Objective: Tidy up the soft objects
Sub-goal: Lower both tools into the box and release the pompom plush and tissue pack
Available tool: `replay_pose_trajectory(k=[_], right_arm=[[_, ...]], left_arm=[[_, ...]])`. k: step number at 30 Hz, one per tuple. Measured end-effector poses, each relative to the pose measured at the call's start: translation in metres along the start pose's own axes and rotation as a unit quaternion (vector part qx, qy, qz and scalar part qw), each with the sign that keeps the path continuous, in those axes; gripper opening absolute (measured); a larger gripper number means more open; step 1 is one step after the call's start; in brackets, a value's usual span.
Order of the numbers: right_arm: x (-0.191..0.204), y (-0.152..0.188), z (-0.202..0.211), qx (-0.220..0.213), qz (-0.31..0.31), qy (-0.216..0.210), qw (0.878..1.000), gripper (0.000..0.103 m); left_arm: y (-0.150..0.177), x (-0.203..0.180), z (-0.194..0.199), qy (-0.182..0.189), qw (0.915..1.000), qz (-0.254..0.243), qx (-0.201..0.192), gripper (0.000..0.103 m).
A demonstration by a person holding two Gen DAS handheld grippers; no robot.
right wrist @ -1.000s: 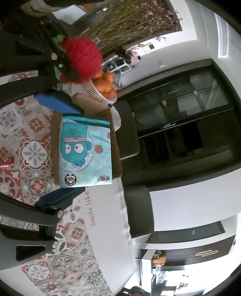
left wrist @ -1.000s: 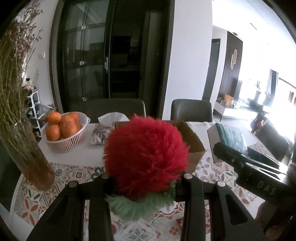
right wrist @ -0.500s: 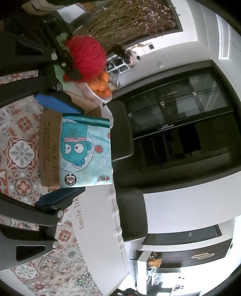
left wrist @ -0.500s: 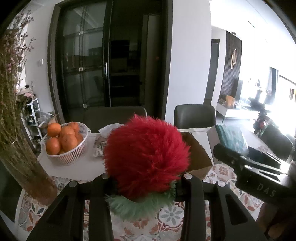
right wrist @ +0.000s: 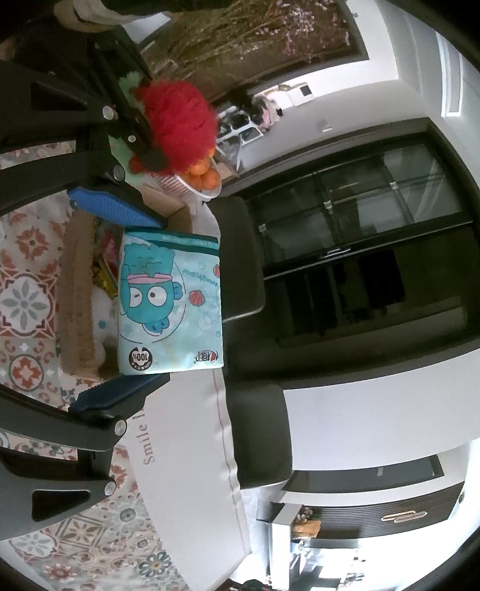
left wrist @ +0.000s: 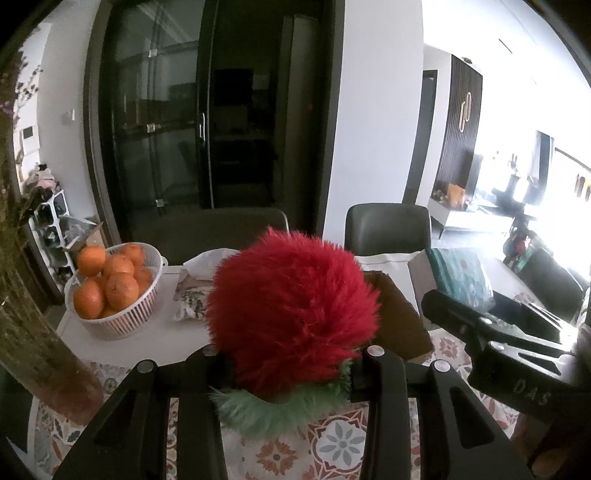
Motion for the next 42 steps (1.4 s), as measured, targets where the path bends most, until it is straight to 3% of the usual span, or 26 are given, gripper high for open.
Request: replay_pose_trajectory(k=[10,30,35,37,42], right_arm=[[0.005,-0.006,-0.036,0.028,0.014,0.005,0.999,0.074],[0.015,-0.002,-0.104,0.108,0.039,-0.013,0.993,0.075],[0.017,0.004,-0.118,0.137,0.033,-0.026,0.990,0.077],[0.019,0.006,-0.123,0.150,0.033,-0.032,0.988,0.084],[0.018,0.010,-0.124,0.159,0.030,-0.028,0.986,0.085]], left_arm=[[-0.007,0.011,-0.033,-0.010,0.9997,-0.007,0.023,0.037],[0.009,0.032,-0.091,-0.024,0.9934,-0.006,0.112,0.041],[0.015,0.038,-0.096,-0.025,0.9911,0.007,0.130,0.059],[0.015,0.041,-0.096,-0.028,0.9909,0.011,0.131,0.062],[0.014,0.043,-0.091,-0.040,0.9909,0.009,0.128,0.066]])
Point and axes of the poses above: each gripper's, at about its wrist camera, not at the fingertips, and z roughly against the way its jaws point, x to its left, y to its underside, the point moved 4 cm from there along -z, roughly the way its jaws point, and after that the axes turned 15 degrees about y, right-handed, at the moved point
